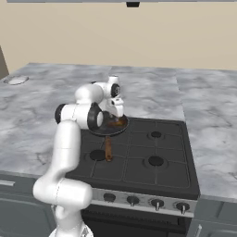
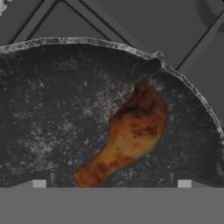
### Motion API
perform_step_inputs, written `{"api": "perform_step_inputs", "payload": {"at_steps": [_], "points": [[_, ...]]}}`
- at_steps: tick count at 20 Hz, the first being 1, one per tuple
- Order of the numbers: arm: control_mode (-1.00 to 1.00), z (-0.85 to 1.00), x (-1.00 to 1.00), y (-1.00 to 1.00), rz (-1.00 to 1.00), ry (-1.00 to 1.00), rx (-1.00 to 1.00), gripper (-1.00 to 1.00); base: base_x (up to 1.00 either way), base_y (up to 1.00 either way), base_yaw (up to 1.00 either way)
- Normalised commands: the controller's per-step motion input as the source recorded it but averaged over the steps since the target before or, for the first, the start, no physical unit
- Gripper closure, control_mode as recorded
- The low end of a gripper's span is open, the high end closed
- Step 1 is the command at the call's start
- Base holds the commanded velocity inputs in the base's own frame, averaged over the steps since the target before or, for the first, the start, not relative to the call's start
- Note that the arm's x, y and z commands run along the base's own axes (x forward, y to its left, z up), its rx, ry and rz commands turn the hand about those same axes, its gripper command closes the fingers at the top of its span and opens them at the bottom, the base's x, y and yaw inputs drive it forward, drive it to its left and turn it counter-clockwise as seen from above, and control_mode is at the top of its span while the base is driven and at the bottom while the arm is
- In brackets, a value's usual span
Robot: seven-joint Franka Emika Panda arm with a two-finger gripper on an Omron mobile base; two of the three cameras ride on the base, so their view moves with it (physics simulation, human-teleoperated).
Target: Take the chicken drumsticks from the pan and place one on each plate on the dining counter.
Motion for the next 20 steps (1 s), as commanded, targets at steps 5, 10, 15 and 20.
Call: {"api": "perform_step_inputs", "payload": {"at_steps": [5,10,15,20], "points": [[-1.0,-0.2,0.22,-0.27,-0.32,0.07,0.0,-1.0,0.0,0.0,0.0],[-1.0,-0.31,0.11,-0.12,-0.26,0.01,0.0,-1.0,0.0,0.0,0.0],[-1.0,-0.2,-0.03,0.0,-0.23,-0.01,0.0,-1.0,0.0,0.0,0.0],[-1.0,-0.08,-0.2,0.02,-0.18,-0.11,0.0,-1.0,0.0,0.0,0.0]]}}
